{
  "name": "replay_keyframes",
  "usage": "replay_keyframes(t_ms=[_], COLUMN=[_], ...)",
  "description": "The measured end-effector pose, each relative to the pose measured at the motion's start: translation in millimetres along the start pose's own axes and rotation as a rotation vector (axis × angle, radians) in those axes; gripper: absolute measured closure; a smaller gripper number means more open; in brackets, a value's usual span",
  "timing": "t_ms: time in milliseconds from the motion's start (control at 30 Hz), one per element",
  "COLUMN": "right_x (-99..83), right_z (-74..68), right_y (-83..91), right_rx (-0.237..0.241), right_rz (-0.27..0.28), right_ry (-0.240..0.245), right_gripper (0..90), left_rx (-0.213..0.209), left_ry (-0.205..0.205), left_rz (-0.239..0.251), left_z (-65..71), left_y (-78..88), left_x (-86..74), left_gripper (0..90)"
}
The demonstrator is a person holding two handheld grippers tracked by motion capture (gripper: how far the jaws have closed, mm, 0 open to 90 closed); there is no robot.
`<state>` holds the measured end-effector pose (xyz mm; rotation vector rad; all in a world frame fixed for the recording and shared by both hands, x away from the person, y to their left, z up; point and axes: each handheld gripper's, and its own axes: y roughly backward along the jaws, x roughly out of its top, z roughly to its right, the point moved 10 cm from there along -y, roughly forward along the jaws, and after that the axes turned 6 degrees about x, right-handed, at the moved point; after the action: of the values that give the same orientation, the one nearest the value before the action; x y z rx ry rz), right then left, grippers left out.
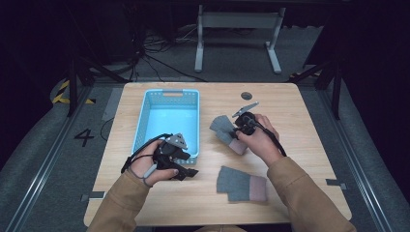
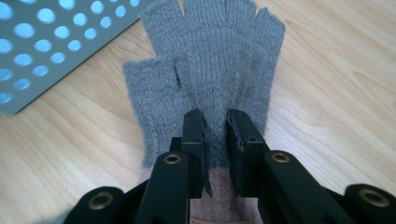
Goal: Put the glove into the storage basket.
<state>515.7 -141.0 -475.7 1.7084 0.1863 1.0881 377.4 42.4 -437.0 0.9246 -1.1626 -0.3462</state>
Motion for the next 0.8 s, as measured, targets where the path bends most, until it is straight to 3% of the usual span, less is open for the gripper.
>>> replay_keyframes(t_ms=[400,800], right_x=[-12.6,-41.3], right_z=[-11.5,-25.9], right_y=[35.2,62.6], right_rx=[0.036,0.102], right_rz=[0.022,0.053], right_ry=[0.033,0.048], right_gripper=[77.9,77.6], left_rx=[0.004,0.006], left_ry=[-0.005,-0.018], left_rz=[0.000,-0.004], left_z=[1.5,6.2], left_y=[0.8,0.7], left_x=[0.9,2.6], left_gripper=[35.5,35.5])
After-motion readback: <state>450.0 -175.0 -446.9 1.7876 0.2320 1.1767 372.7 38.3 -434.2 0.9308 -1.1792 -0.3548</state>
